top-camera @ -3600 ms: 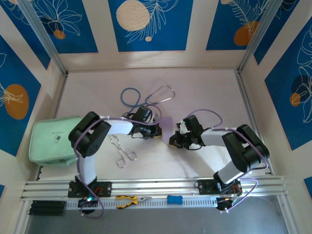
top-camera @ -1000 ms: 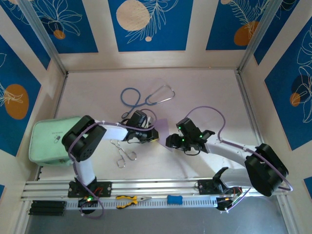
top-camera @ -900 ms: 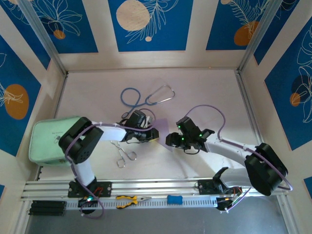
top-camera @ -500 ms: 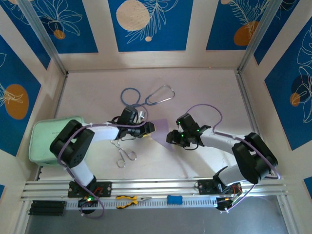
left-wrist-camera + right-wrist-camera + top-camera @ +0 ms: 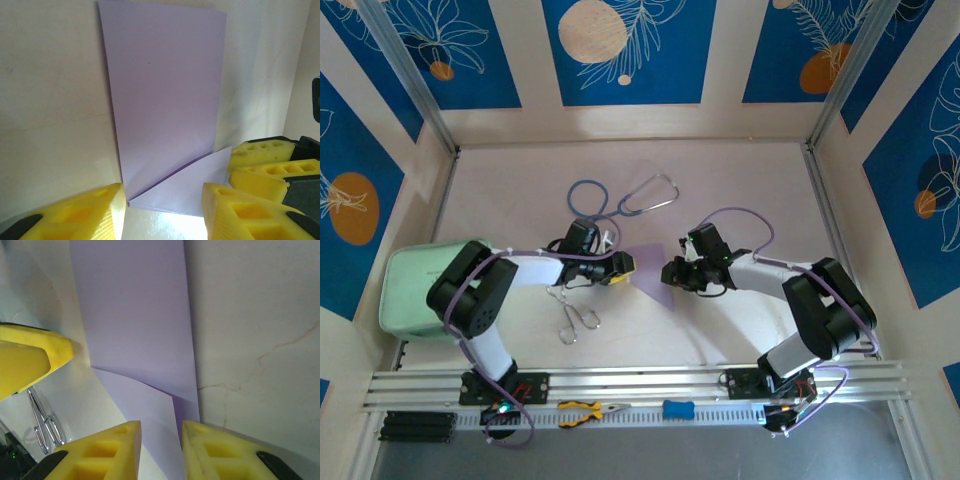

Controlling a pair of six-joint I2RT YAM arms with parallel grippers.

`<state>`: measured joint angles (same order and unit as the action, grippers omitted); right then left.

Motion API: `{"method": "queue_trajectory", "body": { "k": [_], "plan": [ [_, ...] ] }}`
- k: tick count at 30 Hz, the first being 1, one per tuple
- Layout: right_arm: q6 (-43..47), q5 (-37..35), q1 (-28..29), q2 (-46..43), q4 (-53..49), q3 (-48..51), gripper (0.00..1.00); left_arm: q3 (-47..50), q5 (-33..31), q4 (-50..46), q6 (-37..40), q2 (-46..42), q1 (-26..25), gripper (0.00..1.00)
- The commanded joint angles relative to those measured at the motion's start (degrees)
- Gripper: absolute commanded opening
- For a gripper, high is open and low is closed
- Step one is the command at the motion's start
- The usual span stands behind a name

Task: Fold a paper plane with a square sheet of paper (pick it up from the middle)
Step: Fourth fold the wing at the center of the table.

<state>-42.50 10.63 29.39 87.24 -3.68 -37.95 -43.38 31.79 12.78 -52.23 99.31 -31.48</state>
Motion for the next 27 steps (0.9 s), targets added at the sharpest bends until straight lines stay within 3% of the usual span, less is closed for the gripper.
{"method": "queue_trajectory", "body": {
  "k": [1,7,16,27],
  "plan": [
    [0.88,2.77,-0.59,0.13,1.09,-0.76,0.25,-0.52,1.36,-1.27,0.52,0.53,0.99,0.45],
    [0.86,4.43,-1.69,-1.18,2.84,0.48,0.13,-1.39,1.87,-2.67,1.05,0.47,1.68,0.45],
    [-0.38,9.27,-3.98,-3.51,8.49,4.31,0.11,-2.66,5.55,0.89,-1.32,2.85,2.01,0.5],
    [-0.01,11.47,-6.35,-5.35,9.8,6.41,0.11,-4.17,7.28,4.01,-3.51,4.27,2.07,0.48]
  ]
}}
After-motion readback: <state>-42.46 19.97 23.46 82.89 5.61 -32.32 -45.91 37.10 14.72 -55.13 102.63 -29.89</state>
